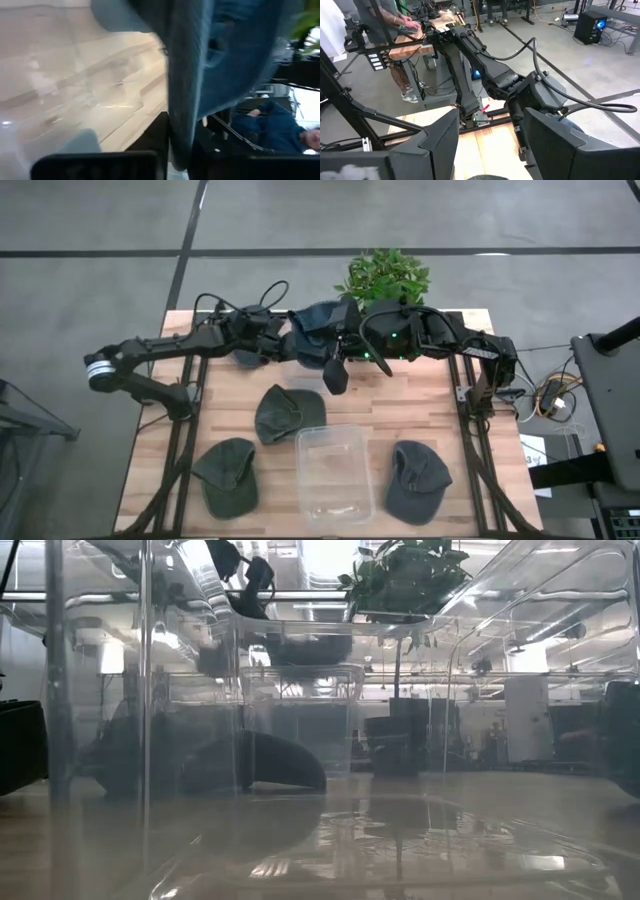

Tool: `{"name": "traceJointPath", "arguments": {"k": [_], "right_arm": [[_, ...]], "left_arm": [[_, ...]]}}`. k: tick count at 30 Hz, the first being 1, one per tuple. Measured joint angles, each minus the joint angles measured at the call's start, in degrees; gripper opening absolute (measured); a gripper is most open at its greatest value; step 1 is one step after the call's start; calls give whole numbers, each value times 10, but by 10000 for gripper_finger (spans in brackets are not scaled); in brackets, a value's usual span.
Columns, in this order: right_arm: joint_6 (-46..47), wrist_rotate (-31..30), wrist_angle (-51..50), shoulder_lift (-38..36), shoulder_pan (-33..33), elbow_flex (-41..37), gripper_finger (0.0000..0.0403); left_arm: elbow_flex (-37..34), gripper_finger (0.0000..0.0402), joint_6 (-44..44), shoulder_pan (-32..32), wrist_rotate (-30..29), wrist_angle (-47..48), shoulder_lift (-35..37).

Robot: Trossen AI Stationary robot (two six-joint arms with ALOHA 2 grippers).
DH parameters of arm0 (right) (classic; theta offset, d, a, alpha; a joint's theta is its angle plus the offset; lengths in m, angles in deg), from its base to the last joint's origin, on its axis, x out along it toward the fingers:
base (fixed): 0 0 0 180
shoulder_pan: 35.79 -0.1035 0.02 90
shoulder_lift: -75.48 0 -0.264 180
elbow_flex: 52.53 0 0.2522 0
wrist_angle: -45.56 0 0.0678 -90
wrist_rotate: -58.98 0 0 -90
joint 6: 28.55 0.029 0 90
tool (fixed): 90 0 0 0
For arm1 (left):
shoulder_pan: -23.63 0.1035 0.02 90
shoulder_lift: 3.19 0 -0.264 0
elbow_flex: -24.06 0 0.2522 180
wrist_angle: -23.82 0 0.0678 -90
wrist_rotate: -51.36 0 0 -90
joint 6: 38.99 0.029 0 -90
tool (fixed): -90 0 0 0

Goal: Pick & Place hat
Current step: Put the right blue cap into the top transparent bin, then put the top blue cap into the top transparent bin

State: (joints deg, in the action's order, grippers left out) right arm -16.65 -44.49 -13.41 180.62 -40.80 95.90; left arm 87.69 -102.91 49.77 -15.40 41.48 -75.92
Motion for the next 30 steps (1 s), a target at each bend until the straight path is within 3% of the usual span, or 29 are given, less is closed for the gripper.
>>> {"name": "traceJointPath", "arguments": {"k": [13,22,30], "right_arm": [[-5,0,0,0,0,0,215],[-6,0,0,0,0,0,215],[-14,0,0,0,0,0,215]], "left_arm": [[4,180,11,17,5,45,19],[6,190,41,34,14,64,79],[6,190,119,62,11,227,126]]}}
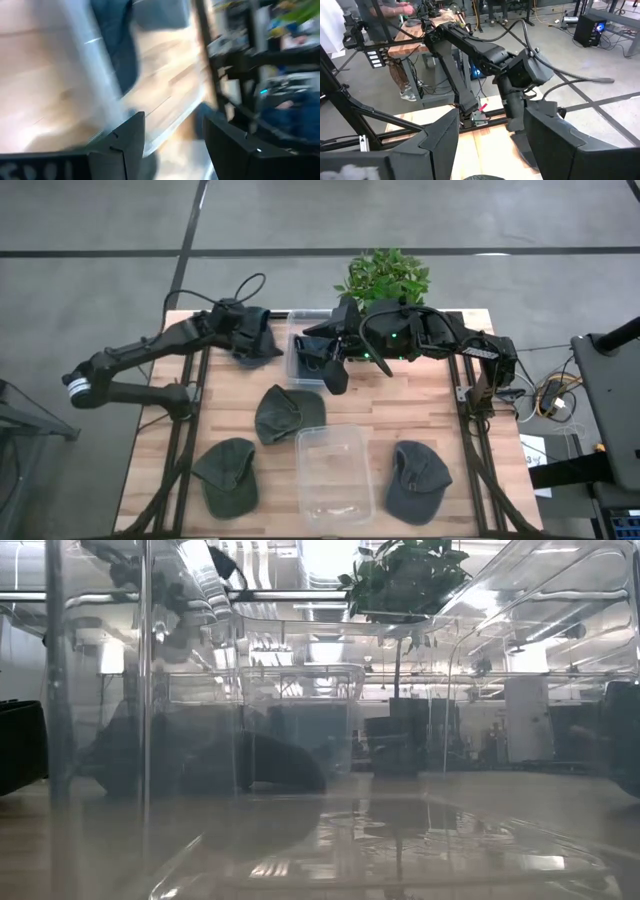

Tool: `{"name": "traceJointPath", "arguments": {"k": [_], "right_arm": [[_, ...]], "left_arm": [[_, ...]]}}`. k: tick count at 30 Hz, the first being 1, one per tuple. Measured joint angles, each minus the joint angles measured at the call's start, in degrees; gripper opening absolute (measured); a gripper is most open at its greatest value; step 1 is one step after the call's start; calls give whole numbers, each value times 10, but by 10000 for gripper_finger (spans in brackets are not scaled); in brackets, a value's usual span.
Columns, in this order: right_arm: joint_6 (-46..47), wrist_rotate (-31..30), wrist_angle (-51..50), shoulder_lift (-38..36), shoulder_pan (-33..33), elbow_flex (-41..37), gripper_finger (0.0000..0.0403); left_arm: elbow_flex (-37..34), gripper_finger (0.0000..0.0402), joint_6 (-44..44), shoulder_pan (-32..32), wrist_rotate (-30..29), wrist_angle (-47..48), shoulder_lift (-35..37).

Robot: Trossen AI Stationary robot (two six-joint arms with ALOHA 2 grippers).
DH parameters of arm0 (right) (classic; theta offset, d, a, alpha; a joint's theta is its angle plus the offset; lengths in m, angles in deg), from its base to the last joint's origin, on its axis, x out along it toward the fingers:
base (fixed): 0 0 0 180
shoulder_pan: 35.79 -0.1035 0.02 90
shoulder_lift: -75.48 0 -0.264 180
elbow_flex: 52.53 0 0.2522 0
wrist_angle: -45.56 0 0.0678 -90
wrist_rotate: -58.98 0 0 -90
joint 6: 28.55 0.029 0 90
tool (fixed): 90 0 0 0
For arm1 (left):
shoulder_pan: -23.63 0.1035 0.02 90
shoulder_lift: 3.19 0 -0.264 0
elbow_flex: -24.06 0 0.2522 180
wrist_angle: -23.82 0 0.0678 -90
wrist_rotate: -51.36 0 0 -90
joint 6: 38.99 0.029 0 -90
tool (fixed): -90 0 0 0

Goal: Pick & Place hat
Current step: Put the top blue cap into the top transparent bin

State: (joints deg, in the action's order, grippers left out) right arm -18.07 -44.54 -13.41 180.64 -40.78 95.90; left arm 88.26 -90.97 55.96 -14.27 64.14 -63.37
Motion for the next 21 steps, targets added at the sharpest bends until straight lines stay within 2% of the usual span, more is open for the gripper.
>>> {"name": "traceJointPath", "arguments": {"k": [5,13,17,21], "right_arm": [[0,0,0,0,0,0,215],[0,0,0,0,0,0,215],[-2,0,-4,0,0,0,215],[-6,0,-17,0,0,0,215]], "left_arm": [[0,190,27,15,-46,110,22],[-1,190,54,27,-176,245,46],[-1,190,54,40,-226,284,55],[-7,190,50,60,-237,289,60]]}}
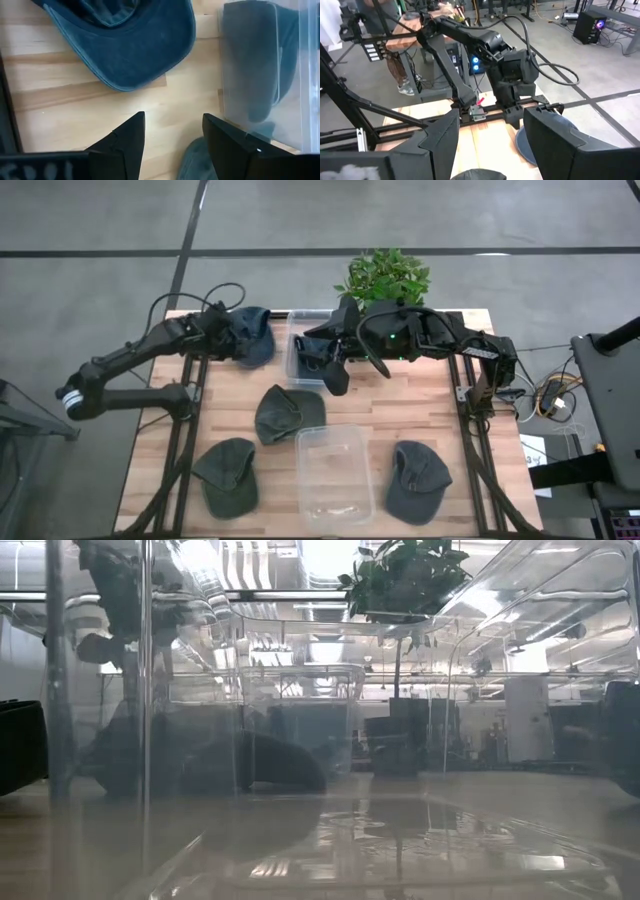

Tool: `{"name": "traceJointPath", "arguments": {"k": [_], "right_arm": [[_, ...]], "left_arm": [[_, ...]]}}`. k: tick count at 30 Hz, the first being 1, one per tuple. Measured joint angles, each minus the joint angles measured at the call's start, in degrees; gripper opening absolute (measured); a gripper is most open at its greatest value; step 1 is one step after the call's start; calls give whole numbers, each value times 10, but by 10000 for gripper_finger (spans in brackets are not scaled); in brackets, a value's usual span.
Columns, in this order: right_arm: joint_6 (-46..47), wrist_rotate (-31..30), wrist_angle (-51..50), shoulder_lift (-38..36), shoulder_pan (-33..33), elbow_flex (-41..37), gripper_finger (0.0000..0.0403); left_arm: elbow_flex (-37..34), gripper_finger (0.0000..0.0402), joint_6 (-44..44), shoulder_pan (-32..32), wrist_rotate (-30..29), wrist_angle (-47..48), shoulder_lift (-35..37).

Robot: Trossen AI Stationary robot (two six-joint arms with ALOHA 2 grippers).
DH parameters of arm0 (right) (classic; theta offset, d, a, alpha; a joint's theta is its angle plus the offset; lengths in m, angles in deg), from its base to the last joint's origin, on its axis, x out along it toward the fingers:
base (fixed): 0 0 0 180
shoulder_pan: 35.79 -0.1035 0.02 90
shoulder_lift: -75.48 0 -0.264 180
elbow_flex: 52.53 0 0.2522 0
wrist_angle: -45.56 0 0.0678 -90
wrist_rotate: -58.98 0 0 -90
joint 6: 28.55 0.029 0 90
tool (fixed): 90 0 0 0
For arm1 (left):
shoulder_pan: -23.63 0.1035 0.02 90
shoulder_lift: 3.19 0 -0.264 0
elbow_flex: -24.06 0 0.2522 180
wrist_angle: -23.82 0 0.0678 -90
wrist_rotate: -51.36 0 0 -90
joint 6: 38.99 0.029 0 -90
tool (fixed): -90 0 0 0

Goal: Pick & Place hat
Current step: Put the top blue cap into the top transparent bin

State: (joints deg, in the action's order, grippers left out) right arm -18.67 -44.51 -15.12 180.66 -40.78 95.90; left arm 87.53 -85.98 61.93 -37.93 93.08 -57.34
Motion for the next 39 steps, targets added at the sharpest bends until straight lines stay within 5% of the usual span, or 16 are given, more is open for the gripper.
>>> {"name": "traceJointPath", "arguments": {"k": [10,30,39], "right_arm": [[-12,0,-3,0,0,0,215],[-50,-1,-4,0,2,0,215],[-40,-1,-4,0,1,0,215]], "left_arm": [[-81,190,-28,60,-26,-14,11],[-265,190,-110,126,-23,-341,-4],[-291,190,-131,149,-23,-397,-40]]}}
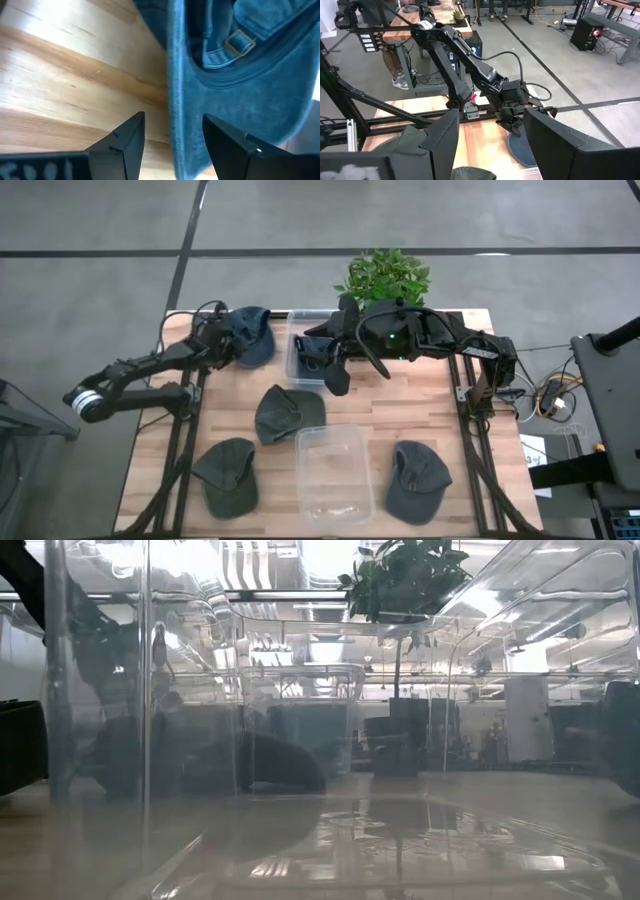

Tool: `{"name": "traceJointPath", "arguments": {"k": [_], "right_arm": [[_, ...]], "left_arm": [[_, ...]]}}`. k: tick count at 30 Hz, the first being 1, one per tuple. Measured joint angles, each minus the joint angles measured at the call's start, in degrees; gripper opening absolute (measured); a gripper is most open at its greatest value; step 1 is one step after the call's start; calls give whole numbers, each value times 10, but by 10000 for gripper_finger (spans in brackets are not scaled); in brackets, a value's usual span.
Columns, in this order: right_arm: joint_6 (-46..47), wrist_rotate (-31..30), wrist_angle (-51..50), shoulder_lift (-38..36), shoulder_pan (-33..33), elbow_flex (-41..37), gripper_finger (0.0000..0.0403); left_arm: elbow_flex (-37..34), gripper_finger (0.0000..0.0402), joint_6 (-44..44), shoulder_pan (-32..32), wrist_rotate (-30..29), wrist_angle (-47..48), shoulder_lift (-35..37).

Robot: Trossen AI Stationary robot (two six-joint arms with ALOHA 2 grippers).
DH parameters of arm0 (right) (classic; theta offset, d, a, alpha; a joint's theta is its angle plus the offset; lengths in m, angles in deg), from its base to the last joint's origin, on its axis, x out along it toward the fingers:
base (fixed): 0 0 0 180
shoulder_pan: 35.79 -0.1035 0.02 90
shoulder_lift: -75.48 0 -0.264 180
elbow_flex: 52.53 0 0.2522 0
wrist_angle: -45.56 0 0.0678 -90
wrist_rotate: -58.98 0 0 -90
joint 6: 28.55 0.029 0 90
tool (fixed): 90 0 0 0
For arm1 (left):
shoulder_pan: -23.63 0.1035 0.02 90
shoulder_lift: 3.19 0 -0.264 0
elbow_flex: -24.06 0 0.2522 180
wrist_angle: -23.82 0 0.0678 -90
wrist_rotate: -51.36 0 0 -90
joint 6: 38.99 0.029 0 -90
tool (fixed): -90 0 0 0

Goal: Pick & Place hat
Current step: Put the top blue cap into the top transparent bin

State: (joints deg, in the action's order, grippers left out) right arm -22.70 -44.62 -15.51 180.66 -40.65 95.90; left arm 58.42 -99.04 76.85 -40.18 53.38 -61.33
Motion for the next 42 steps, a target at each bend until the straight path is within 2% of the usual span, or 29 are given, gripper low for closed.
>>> {"name": "traceJointPath", "arguments": {"k": [6,9,12,16,17,22,27,32,38,42], "right_arm": [[6,0,0,0,0,0,215],[13,0,1,0,0,0,215],[13,0,1,0,0,0,215],[13,0,2,0,0,0,215],[14,0,2,0,0,0,215],[16,0,7,0,0,0,215],[17,0,8,0,0,0,215],[16,0,8,-2,0,0,215],[3,-12,10,-4,0,0,215],[-4,-18,12,-5,0,0,215]], "left_arm": [[-3,186,27,1,15,-44,-20],[4,164,49,1,30,-52,-19],[12,119,67,1,32,-52,-19],[20,28,80,2,37,-52,-19],[20,16,80,2,38,-53,-19],[34,7,105,5,61,-48,-14],[73,5,134,5,86,-32,20],[154,4,199,12,80,35,61],[264,4,232,15,94,104,93],[310,4,230,15,96,116,110]]}}
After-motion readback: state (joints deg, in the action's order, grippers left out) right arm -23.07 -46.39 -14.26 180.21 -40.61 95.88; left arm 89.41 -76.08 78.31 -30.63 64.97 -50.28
